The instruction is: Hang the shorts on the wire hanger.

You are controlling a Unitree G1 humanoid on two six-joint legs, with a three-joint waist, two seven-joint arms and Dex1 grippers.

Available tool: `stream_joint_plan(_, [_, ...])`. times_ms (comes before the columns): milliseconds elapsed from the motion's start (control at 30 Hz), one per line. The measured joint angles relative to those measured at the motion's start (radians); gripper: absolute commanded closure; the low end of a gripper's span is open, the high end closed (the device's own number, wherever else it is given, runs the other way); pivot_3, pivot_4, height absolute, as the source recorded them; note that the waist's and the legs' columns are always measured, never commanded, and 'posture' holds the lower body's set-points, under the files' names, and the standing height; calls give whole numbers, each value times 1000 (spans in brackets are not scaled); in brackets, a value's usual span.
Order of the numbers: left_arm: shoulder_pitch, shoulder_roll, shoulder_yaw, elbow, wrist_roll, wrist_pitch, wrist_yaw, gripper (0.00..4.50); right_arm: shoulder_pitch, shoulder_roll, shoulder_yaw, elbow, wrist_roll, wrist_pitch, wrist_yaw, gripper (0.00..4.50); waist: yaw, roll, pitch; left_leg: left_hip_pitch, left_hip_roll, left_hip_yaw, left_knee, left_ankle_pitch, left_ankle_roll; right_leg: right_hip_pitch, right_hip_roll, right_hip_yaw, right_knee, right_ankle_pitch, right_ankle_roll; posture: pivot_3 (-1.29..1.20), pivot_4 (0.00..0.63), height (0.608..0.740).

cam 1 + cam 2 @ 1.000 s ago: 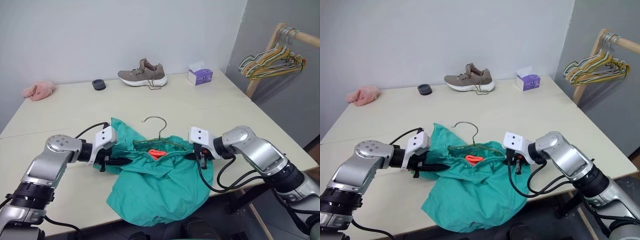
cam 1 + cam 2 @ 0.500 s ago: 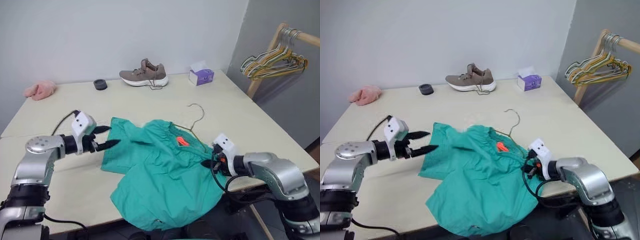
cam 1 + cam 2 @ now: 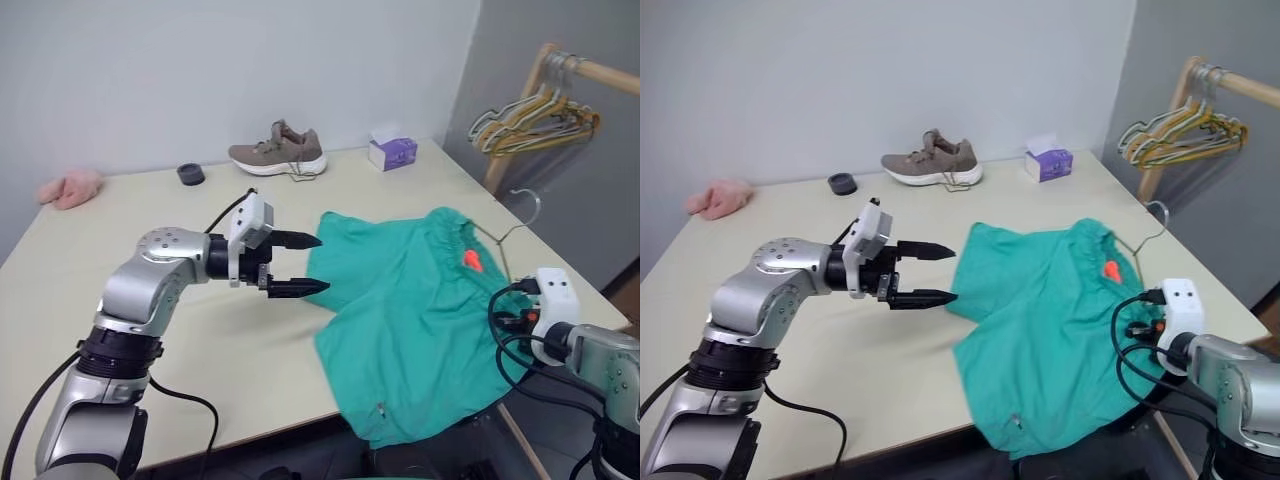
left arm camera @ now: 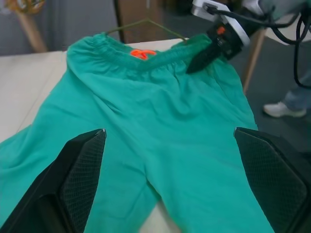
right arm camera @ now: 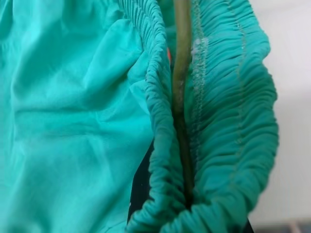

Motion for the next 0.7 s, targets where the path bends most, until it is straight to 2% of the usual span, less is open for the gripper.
stream_joint_plan(133, [-29,-73,-40,-2,28,-26,27,50,-112,-91,-138,100,-69,0,-67,4500,-28,1,0,0,0,0,0,0,0,1,0,0,-2,0,1,-412,0,740])
stream_joint_plan(233, [-58,-109,-68,-2,50,-43,42,50,-195,-172,-187,228,-119,-14,-117,4500,-48,1,-1,0,0,1,-1,0,0,1,-1,1,-3,-1,1,-424,0,740])
stream_joint_plan(400, [-94,-145,-90,-14,81,-55,68,50,-353,-296,-184,494,-148,-113,-153,4500,-93,4,-1,3,-1,2,-8,0,0,2,-1,3,-4,-1,1,-425,0,740])
stream_joint_plan(567, [-96,-167,-105,-29,86,-58,85,50,-442,-373,-134,731,-149,-220,-160,4500,-118,5,-1,4,-1,4,-12,0,0,3,0,4,-4,-2,1,-408,0,740])
stream_joint_plan(700, [-96,-177,-106,-70,83,-57,95,50,-528,-473,-74,1014,-162,-361,-162,4500,-121,6,-1,7,-1,7,-13,0,0,4,-1,7,-4,-2,1,-391,0,740])
